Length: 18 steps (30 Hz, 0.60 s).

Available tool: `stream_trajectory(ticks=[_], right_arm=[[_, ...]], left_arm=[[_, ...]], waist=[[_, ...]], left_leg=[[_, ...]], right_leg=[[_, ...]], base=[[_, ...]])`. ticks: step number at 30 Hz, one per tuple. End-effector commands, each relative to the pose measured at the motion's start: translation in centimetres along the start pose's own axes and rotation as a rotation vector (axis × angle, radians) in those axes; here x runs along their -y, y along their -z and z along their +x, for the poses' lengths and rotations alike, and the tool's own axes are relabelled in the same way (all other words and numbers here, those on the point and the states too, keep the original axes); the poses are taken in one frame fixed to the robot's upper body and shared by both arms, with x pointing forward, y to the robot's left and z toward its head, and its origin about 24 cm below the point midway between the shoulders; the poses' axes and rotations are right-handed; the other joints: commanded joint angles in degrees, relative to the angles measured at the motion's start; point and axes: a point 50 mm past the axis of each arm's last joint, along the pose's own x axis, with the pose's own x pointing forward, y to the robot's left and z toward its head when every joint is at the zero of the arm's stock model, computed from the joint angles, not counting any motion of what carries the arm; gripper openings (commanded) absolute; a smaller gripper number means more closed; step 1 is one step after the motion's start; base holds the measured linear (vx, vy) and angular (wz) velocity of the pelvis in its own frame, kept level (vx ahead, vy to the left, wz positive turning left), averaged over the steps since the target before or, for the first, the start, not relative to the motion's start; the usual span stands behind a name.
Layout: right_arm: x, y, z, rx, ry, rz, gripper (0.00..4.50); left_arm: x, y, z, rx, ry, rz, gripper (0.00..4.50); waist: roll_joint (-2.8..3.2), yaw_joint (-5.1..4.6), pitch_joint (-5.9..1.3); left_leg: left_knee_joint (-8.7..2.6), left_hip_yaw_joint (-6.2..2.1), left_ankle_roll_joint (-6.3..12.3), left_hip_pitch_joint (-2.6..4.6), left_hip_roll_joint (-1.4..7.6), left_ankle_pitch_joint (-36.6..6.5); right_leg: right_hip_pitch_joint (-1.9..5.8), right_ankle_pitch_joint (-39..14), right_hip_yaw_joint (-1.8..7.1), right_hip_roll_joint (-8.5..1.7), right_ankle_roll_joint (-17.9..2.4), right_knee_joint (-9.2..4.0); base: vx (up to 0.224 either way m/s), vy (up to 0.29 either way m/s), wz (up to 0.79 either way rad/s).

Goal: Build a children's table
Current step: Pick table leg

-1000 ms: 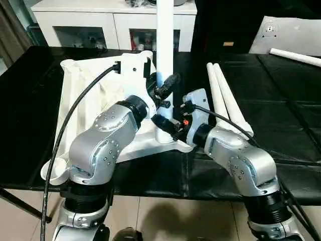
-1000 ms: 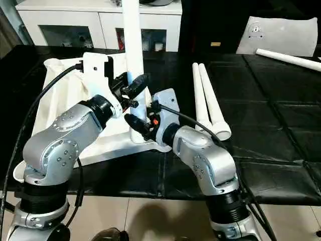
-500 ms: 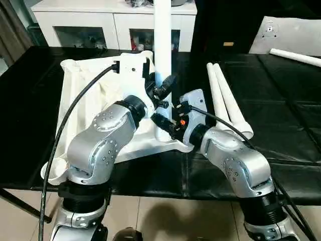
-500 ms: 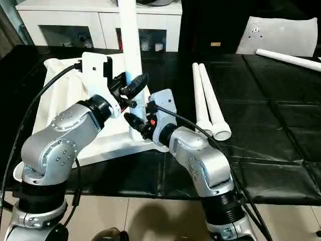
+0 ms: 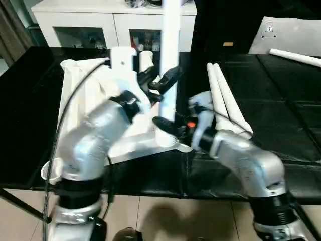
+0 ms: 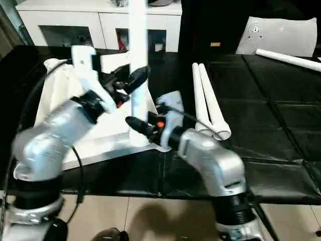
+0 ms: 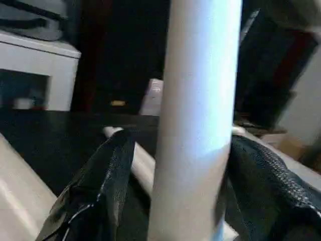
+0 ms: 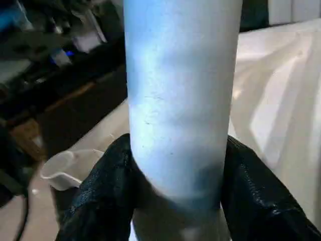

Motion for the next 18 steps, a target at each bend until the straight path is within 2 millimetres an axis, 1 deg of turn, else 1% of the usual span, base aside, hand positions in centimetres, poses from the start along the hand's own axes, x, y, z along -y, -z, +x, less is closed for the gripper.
stream_trajectory(ticks=[1, 2, 3, 4, 5, 6, 8, 9, 10, 11, 12, 13, 15, 16, 18], right_arm=[[-0.6, -0.9, -0.6, 0.044, -0.084, -0.031, 1.91], [-0.8, -0.7, -1.0, 0.03, -0.136, -0.035, 1.91], [-0.9, -0.7, -1.1, 0.029, -0.139, -0.036, 1.91], [-1.0, -0.6, -1.5, 0.019, -0.187, -0.038, 1.91], [-1.1, -0.6, -1.9, 0.015, -0.221, -0.037, 1.91], [-1.1, -0.5, -2.3, 0.004, -0.258, -0.034, 1.91], [-1.0, -0.5, -2.6, -0.009, -0.272, -0.032, 1.91], [-0.7, -0.6, -2.6, -0.007, -0.251, -0.054, 1.91], [-0.7, -0.6, -2.6, -0.007, -0.251, -0.054, 1.91], [-0.5, -0.7, -2.7, -0.012, -0.245, -0.06, 1.91], [-0.4, -0.7, -2.8, -0.02, -0.248, -0.059, 1.91], [-0.4, -0.8, -3.1, -0.041, -0.274, -0.049, 1.91], [-0.4, -0.8, -3.2, -0.047, -0.285, -0.047, 1.91], [-0.5, -0.8, -3.5, -0.055, -0.326, -0.056, 1.91], [-0.5, -0.8, -3.7, -0.06, -0.346, -0.055, 1.91]], left_arm=[[0.0, -0.3, -0.2, -0.002, 0.086, -0.049, 3.42], [0.0, -0.5, -0.4, 0.003, 0.133, -0.088, 3.42], [0.0, -0.5, -0.4, 0.003, 0.136, -0.091, 3.42], [0.0, -0.6, -0.6, -0.009, 0.19, -0.131, 3.52], [0.1, -0.5, -0.8, -0.029, 0.234, -0.145, 3.57], [0.3, -0.4, -1.0, -0.058, 0.293, -0.157, 3.6], [0.2, -0.2, -1.1, -0.086, 0.335, -0.158, 3.6], [0.0, -0.1, -1.2, -0.097, 0.346, -0.135, 3.6], [0.0, -0.1, -1.2, -0.097, 0.346, -0.135, 3.6], [-0.1, -0.1, -1.3, -0.087, 0.377, -0.137, 3.43], [-0.1, -0.2, -1.4, -0.079, 0.406, -0.143, 3.33], [0.1, -0.2, -1.7, -0.063, 0.491, -0.151, 3.33], [0.2, -0.2, -1.8, -0.063, 0.512, -0.151, 3.26], [0.1, 0.0, -1.9, -0.083, 0.54, -0.153, 3.22], [0.1, 0.1, -2.0, -0.09, 0.557, -0.153, 2.96]], waist=[[-0.41, 0.13, -4.11], [-0.38, 0.09, -4.12], [-0.35, 0.2, -4.11], [-0.45, 0.17, -4.1], [-0.53, 0.22, -4.06], [-0.48, 0.35, -4.12], [-0.37, 0.28, -4.01], [-0.31, 0.26, -3.95], [-0.32, 0.19, -3.96], [-0.21, 0.17, -3.91], [-0.29, 0.17, -3.9], [-0.24, 0.19, -3.96], [-0.26, 0.25, -4.01], [-0.15, 0.2, -4.03], [-0.2, 0.24, -4.07]], left_leg=[[-3.32, -1.62, -0.31, 1.47, 3.15, -5.34], [-3.24, -1.58, -0.21, 1.5, 3.12, -5.33], [-3.24, -1.57, -0.08, 1.53, 3.17, -5.39], [-3.22, -1.53, 0.16, 1.47, 3.03, -5.32], [-3.26, -1.56, 0.37, 1.38, 3.11, -5.25], [-3.1, -1.48, 0.54, 1.48, 2.93, -5.28], [-3.25, -1.55, 0.76, 1.52, 3.03, -5.66], [-3.32, -1.6, 0.78, 1.54, 3.08, -5.95], [-3.4, -1.61, 0.47, 1.61, 3.18, -6.44], [-3.47, -1.67, 0.28, 1.66, 3.2, -6.83], [-3.45, -1.61, 0.31, 1.69, 3.12, -7.02], [-3.44, -1.61, 0.14, 1.73, 3.14, -7.05], [-3.45, -1.59, 0.12, 1.73, 3.21, -7.0], [-3.41, -1.61, 0.3, 1.67, 3.17, -7.0], [-3.4, -1.62, 0.47, 1.67, 3.24, -6.76]], right_leg=[[2.3, -5.47, 2.98, -6.03, -7.51, -4.43], [2.32, -4.98, 2.96, -5.97, -7.84, -4.32], [2.3, -5.04, 2.98, -5.99, -7.84, -4.44], [2.34, -5.11, 2.94, -5.92, -8.09, -4.32], [2.41, -5.47, 2.99, -6.07, -8.17, -4.42], [2.38, -5.94, 2.97, -6.07, -8.16, -4.46], [2.22, -7.65, 2.94, -5.93, -8.02, -4.59], [2.12, -8.36, 2.94, -5.94, -7.87, -4.74], [2.09, -9.3, 2.95, -6.0, -7.78, -4.71], [2.06, -9.85, 2.93, -6.04, -7.91, -4.87], [2.07, -10.37, 2.96, -6.03, -7.8, -5.04], [2.12, -10.32, 3.01, -6.04, -7.79, -4.96], [2.16, -9.62, 3.04, -6.05, -7.88, -4.86], [2.2, -9.03, 3.0, -6.06, -8.1, -4.77], [2.24, -8.49, 2.98, -6.04, -8.25, -4.69]], base=[[0.0, 0.0, 0.0], [0.0, 0.0, 0.0], [0.0, 0.0, 0.0], [0.0, 0.0, 0.0], [0.0, 0.0, 0.0], [0.0, 0.0, 0.0], [0.0, 0.0, 0.0], [0.0, 0.0, 0.0], [0.0, 0.0, 0.0], [0.0, 0.0, 0.0], [0.0, 0.0, 0.0], [0.0, 0.0, 0.0], [0.0, 0.0, 0.0], [0.0, 0.0, 0.0], [0.0, 0.0, 0.0]])
